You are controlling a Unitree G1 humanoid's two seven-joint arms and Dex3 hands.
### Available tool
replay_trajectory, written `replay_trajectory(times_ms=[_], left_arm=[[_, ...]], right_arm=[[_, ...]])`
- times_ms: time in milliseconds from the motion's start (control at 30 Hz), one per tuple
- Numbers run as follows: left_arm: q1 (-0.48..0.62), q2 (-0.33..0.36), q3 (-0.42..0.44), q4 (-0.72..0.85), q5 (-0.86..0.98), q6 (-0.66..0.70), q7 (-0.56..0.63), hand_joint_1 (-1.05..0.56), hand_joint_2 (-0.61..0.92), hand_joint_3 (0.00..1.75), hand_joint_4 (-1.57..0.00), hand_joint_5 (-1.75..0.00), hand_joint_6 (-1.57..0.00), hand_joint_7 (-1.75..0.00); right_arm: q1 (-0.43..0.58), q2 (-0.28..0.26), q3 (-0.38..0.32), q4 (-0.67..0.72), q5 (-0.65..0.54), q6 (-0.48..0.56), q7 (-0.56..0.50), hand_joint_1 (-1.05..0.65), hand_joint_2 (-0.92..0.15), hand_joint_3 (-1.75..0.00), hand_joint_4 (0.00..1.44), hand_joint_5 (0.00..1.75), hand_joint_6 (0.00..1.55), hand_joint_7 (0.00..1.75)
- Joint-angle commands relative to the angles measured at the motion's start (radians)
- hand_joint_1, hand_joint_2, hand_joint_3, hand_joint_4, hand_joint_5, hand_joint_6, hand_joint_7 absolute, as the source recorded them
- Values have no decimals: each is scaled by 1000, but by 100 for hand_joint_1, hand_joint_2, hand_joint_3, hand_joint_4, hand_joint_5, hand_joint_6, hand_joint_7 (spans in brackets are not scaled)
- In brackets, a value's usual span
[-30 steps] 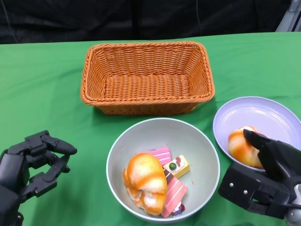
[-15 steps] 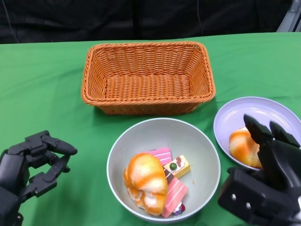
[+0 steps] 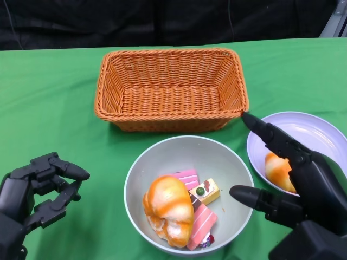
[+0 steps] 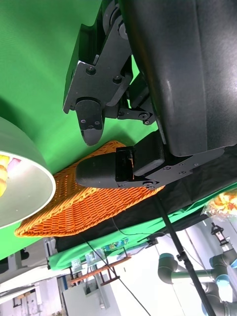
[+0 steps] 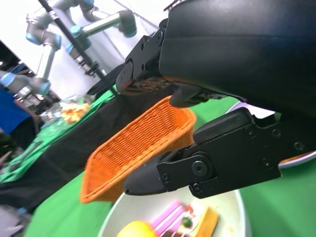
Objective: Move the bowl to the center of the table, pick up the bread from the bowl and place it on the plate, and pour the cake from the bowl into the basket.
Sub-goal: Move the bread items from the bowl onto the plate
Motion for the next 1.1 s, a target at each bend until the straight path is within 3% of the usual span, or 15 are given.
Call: replay_trajectory(times_ms=[33,367,633,800,1100], left_arm=[[-11,12,3,13,4,-16,9,2,85,47,-79,-138,-88,-93],[-17,3,-2,17,21,-13,26,4,86,47,-79,-140,-89,-94],[-18,-3,-8,26,16,-28,22,4,87,48,-77,-141,-87,-95],[-16,-3,-6,20,16,-17,29,2,86,48,-77,-141,-87,-95],[-12,-3,-5,6,16,-8,38,4,87,47,-78,-140,-88,-95]], right_arm=[[7,9,2,-72,45,50,67,-76,-92,-14,45,16,37,4],[-102,-17,63,-80,94,224,268,-81,-92,-21,54,15,32,0],[-272,-33,148,-2,97,431,403,-85,-92,-24,53,11,29,0],[-346,-27,170,98,133,462,420,-90,-92,-25,57,11,27,0],[-442,-73,235,180,138,499,471,-96,-92,-32,55,7,18,0]])
